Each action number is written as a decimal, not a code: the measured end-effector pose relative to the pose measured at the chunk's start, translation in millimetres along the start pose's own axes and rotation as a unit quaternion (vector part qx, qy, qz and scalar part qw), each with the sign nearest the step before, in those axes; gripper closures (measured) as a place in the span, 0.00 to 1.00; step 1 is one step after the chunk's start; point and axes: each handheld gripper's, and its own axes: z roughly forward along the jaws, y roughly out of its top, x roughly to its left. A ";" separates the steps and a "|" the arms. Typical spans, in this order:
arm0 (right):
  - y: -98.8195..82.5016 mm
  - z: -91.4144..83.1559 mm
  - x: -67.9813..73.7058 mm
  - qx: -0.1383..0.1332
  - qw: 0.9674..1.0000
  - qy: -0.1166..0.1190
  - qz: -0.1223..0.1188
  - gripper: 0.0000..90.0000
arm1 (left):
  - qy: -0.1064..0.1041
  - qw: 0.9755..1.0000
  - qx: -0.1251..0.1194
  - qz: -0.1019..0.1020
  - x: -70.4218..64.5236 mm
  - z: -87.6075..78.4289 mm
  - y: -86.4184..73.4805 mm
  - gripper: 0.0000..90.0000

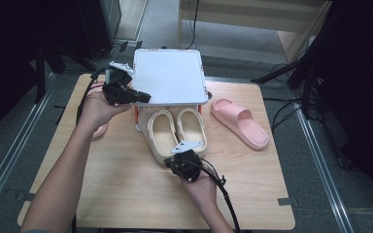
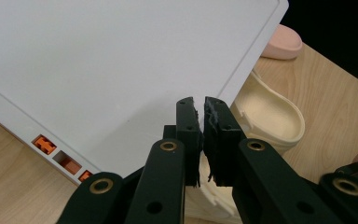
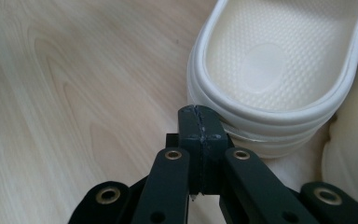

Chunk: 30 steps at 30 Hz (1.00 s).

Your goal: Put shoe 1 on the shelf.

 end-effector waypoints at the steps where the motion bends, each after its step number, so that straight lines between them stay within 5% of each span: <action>1: 3.1 1.8 0.5 0.000 1.000 -0.001 0.000 1.00 | 0.001 1.000 0.001 0.000 -0.2 0.0 0.1 0.94; 5: 14.0 11.1 2.5 0.002 1.000 -0.015 -0.006 1.00 | -0.001 1.000 0.000 0.000 0.0 0.2 0.0 0.94; 9: 22.4 23.4 0.1 -0.003 1.000 -0.010 0.008 1.00 | -0.001 1.000 0.001 -0.001 0.5 -0.1 0.0 0.94; 30: 77.2 84.2 -21.7 -0.024 0.996 -0.067 0.055 1.00 | -0.001 1.000 0.002 -0.002 1.8 -1.3 -0.1 0.94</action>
